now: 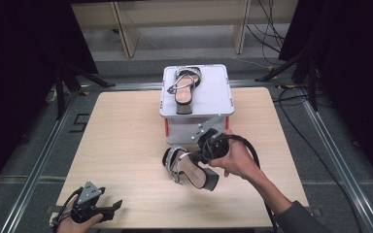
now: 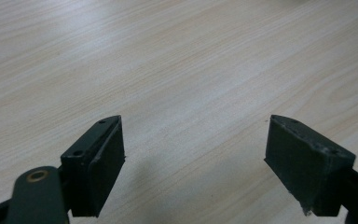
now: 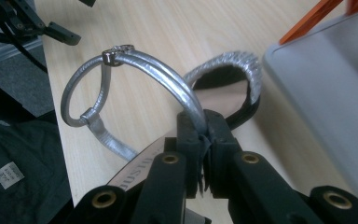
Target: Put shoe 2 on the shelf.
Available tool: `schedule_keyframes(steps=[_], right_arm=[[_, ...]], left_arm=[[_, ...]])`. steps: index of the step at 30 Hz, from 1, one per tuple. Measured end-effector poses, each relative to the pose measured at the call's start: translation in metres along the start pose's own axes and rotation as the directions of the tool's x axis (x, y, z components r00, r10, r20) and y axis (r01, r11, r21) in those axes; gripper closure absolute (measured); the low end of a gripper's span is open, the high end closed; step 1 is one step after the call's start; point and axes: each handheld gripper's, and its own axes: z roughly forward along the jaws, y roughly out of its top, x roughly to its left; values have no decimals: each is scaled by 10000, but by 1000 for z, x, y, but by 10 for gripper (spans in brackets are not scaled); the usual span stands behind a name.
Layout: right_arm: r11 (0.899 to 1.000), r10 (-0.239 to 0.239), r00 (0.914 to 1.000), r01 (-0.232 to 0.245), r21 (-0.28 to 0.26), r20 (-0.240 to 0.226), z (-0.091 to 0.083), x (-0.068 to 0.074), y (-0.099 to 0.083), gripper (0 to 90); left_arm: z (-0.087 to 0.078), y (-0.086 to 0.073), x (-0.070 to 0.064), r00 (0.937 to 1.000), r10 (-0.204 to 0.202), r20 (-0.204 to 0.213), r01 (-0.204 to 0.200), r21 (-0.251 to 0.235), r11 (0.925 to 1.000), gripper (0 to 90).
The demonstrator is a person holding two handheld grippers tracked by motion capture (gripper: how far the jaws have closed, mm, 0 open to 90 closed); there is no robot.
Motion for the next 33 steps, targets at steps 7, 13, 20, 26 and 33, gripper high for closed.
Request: schedule_keyframes(steps=[7,13,20,26,33], right_arm=[[9996,-259,9994,262,-87,246,-28,1,15,867],[9991,-388,9981,394,-135,470,-55,0,21,867],[9978,-484,9943,524,-398,954,-106,5,32,866],[9954,-360,9920,463,-839,1208,-141,4,43,866],[9953,-315,9883,447,-859,1495,-163,-3,55,867]], left_arm=[[1,0,-1,9999,-145,53,146,-93,9999,192],[1,0,0,10000,-28,-14,28,-27,10000,192],[2,0,1,10000,26,-4,-26,100,9999,192],[1,0,2,10000,22,-28,-22,61,10000,192],[2,0,1,10000,22,51,-23,99,9999,192]])
